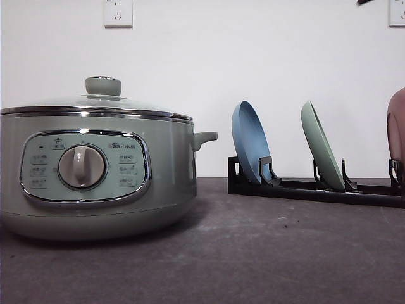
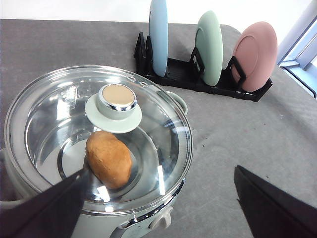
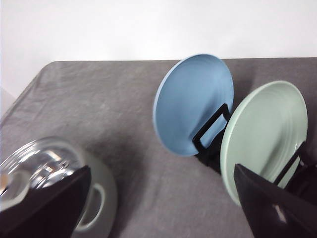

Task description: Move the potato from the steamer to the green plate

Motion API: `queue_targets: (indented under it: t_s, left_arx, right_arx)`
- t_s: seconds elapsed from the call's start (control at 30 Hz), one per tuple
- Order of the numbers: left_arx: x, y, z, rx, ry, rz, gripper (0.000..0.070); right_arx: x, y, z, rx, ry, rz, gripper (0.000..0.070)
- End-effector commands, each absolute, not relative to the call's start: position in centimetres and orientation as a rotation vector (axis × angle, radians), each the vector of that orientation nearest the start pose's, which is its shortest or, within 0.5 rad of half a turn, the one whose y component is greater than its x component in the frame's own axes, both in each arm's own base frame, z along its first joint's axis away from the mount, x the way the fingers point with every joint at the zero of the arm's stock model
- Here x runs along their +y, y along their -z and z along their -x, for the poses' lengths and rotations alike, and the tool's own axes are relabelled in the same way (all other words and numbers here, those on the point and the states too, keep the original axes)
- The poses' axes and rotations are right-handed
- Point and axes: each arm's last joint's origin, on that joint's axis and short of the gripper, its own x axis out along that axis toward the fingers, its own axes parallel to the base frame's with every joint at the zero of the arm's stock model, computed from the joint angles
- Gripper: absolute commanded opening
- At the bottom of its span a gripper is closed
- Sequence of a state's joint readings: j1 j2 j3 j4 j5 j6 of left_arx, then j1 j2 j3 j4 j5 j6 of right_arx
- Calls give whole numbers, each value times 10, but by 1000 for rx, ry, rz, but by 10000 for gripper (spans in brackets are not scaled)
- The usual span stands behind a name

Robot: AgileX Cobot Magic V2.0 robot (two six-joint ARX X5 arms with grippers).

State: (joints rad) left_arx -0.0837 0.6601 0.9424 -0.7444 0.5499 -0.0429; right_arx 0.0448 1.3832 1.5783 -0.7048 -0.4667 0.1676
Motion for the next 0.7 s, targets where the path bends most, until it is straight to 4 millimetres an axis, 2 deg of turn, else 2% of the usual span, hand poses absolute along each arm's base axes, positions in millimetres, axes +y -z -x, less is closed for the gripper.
queue_targets:
  t_s: [0.0,0.17,0.3,0.67]
  left_arx:
    - [-25,-356,-111,450,623,139,601]
    - [-25,-356,-111,450,623,140,601]
    - [-25,-356,-111,450,623,140,601]
    - [-25,-356,-111,451,623,140,601]
  right_arx:
    - [27,-422,-302,556,-449,-284,587]
    - [29,-406,-345,600,-404,-280,586]
    - [32,-385,-374,632,-378,-276,586]
    - [40,-327,-422,715,-342,-297,559]
